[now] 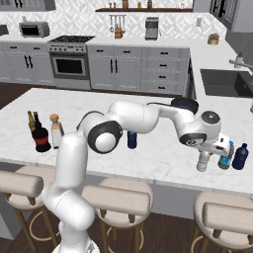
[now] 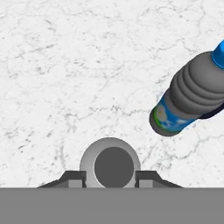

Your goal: Move the plastic bottles in the middle to the plastics group, and the glass bottles in the middle to the glass group.

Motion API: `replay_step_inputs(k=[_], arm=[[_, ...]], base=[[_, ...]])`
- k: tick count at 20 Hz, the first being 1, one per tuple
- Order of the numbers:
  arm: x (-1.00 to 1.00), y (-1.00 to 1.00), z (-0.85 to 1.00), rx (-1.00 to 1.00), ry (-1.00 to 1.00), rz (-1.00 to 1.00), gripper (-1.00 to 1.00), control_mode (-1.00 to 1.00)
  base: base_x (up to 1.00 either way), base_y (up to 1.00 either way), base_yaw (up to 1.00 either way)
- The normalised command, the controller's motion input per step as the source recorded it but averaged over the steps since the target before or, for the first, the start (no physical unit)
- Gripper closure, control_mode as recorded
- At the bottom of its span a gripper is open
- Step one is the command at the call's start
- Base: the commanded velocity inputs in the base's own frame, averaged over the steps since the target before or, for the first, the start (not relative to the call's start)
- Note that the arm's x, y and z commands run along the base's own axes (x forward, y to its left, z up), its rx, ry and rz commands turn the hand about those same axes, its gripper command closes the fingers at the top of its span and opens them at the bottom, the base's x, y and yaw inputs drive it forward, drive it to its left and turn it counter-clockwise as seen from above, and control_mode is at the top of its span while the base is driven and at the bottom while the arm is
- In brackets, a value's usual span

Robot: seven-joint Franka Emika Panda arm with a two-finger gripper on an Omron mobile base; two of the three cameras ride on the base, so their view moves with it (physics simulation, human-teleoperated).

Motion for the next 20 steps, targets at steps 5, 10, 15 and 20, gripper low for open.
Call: replay_step_inputs(k=[5,10,15,20], arm=[[0.00,0.00,-0.02,0.00,0.00,0.00,1.00,-1.00],[0.00,0.00,0.05,-0.01,0.00,0.00,-1.00,-1.00],[0.00,0.00,0.13,-0.05,0.00,0.00,-1.00,-1.00],[-0.02,0.00,0.13,-0.03,0.00,0.00,-1.00,-1.00]], base=[[0.00,0.00,0.00],[0.00,0.00,0.00],[0.00,0.00,0.00],[0.00,0.00,0.00]])
